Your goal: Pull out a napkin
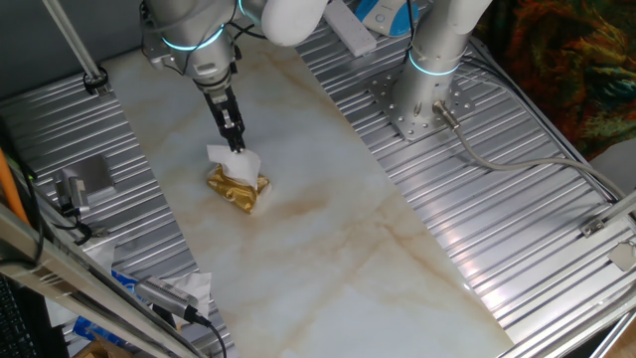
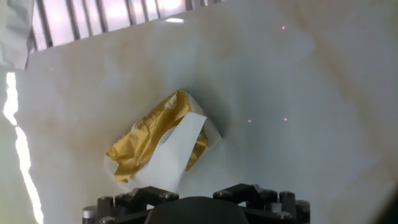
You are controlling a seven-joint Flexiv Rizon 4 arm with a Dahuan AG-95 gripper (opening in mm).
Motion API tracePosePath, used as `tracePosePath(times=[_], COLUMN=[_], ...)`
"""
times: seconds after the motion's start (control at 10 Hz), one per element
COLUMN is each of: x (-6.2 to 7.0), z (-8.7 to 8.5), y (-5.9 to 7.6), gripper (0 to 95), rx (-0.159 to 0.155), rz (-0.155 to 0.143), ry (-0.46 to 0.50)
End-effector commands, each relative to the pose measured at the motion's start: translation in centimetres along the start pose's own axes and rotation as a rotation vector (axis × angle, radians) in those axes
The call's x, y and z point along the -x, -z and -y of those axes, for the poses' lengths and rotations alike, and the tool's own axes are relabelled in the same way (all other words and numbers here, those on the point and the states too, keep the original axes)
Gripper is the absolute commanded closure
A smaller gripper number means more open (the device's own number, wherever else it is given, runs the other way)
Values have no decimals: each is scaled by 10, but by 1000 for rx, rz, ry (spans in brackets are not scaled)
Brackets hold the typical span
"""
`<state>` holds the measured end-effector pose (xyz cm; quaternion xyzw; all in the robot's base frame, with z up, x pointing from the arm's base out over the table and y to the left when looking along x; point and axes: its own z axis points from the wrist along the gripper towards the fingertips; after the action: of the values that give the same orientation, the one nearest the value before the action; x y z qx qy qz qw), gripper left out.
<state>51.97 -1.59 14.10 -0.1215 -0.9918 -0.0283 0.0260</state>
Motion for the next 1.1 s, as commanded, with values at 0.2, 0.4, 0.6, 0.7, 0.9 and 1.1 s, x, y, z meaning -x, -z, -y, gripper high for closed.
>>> tracePosePath(times=[0.2, 0.4, 0.6, 0.7, 0.9, 1.1], x=[4, 2, 2, 1, -4, -6], z=[-17, -37, -41, -40, -35, -32], y=[-10, -23, -30, -32, -36, -41], gripper=[0, 0, 0, 0, 0, 190], rx=[54, 46, 57, 56, 53, 47], rz=[-4, -4, -11, -10, -5, -2], ry=[-10, -11, -10, -8, 7, 5])
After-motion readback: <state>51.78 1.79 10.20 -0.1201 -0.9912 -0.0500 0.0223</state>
